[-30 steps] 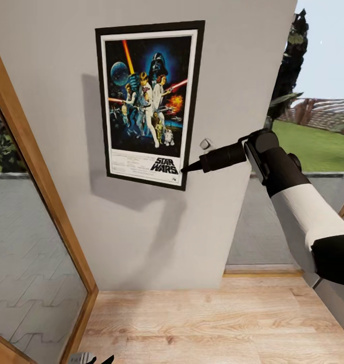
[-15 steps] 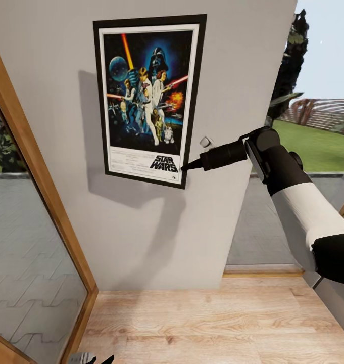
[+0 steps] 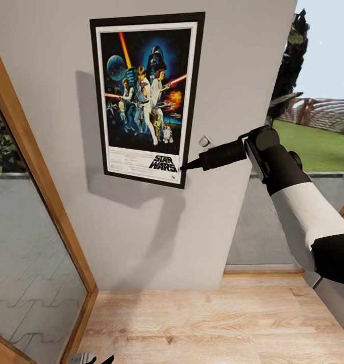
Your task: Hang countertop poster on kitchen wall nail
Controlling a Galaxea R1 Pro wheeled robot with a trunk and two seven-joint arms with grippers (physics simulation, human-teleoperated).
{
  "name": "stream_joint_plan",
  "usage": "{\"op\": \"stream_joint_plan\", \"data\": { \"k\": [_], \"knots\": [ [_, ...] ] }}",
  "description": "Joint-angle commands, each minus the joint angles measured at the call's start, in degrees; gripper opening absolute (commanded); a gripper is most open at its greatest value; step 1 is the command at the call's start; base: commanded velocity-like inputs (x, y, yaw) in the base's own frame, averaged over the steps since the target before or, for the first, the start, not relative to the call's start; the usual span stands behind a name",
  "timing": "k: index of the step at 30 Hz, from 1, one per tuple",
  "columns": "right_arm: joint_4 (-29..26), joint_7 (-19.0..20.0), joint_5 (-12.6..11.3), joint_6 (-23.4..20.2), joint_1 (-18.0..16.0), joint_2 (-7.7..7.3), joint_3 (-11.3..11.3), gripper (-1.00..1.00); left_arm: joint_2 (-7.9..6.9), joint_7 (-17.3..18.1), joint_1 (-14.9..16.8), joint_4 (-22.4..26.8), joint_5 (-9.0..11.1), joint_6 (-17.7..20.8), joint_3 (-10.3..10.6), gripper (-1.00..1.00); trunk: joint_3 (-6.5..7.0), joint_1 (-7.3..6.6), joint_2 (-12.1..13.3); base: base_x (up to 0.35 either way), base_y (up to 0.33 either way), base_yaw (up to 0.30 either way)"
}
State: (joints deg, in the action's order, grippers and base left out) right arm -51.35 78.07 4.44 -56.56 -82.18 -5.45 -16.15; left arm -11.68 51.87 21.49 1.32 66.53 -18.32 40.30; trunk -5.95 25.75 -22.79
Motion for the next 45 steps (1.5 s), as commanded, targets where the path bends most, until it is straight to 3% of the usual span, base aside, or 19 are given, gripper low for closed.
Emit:
{"op": "stream_joint_plan", "data": {
  "k": [1,8,12,17,45],
  "knots": [
    [-0.1,0.5,0.4,-0.6,-0.1,-0.01,0.0,-1.0,-0.01,0.1,0.0,0.0,0.4,-0.3,0.5,1.0,-0.13,0.04,-0.1,0.0,0.0,0.0],
    [-0.4,0.5,0.6,-0.7,-0.1,0.06,-0.3,-1.0,-0.01,0.1,0.0,0.0,0.4,-0.3,0.5,1.0,-0.13,0.04,-0.1,0.0,0.0,0.0],
    [-0.3,0.5,0.6,-0.7,-0.8,0.08,-2.6,-1.0,-0.01,0.1,0.0,0.0,0.4,-0.3,0.5,1.0,-0.13,0.04,-0.1,0.0,0.0,0.0],
    [-0.2,0.5,0.7,-0.7,-1.4,0.08,-3.6,-1.0,-0.01,0.1,0.0,0.0,0.4,-0.3,0.5,1.0,-0.13,0.04,-0.1,0.0,0.0,0.0],
    [-0.5,0.5,0.3,-0.6,-1.6,-0.26,-3.6,-1.0,-0.01,0.1,0.0,0.0,0.4,-0.3,0.5,1.0,-0.13,0.04,-0.1,0.0,0.0,0.0]
  ]
}}
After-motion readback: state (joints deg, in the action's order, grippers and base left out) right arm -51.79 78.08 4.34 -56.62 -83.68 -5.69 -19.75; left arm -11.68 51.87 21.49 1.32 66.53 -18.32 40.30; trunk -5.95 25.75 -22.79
